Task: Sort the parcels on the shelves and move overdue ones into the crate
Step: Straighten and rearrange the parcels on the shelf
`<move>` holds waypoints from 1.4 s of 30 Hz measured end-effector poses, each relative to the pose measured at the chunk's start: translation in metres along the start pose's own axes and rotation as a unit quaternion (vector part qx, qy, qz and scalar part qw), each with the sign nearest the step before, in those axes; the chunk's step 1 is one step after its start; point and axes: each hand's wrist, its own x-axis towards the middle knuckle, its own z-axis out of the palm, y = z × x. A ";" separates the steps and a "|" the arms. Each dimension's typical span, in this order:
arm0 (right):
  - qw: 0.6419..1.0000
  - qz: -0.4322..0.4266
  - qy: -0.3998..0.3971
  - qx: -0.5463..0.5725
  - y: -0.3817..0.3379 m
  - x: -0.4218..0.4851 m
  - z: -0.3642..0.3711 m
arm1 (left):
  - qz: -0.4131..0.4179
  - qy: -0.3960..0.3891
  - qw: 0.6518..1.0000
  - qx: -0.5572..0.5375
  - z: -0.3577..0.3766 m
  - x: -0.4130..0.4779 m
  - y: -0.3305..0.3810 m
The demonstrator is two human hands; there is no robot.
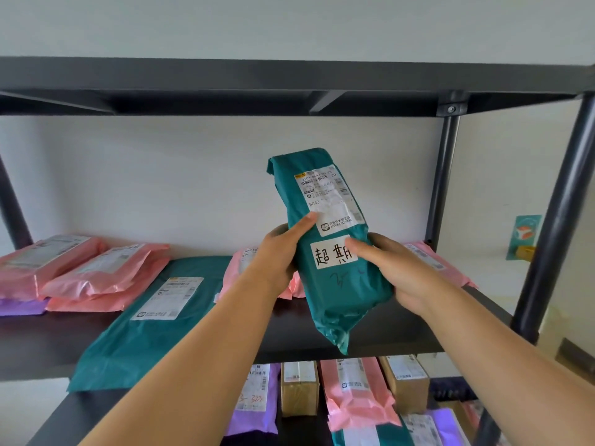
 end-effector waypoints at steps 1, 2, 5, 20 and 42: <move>1.000 0.004 -0.001 0.017 0.000 0.000 -0.001 | -0.001 0.004 1.000 0.002 -0.001 -0.001 0.000; 0.999 0.007 -0.001 0.031 0.002 -0.001 -0.001 | -0.001 0.009 1.000 0.004 -0.002 -0.001 -0.001; 0.999 -0.002 0.004 0.039 0.005 -0.003 -0.001 | 0.004 0.016 1.000 0.021 -0.004 -0.002 -0.003; 0.999 -0.006 0.009 0.051 0.012 -0.018 0.002 | -0.005 -0.006 1.000 0.012 -0.005 -0.024 -0.002; 0.991 -0.074 0.040 0.103 0.031 -0.105 0.016 | -0.050 -0.090 0.994 -0.034 0.002 -0.097 -0.025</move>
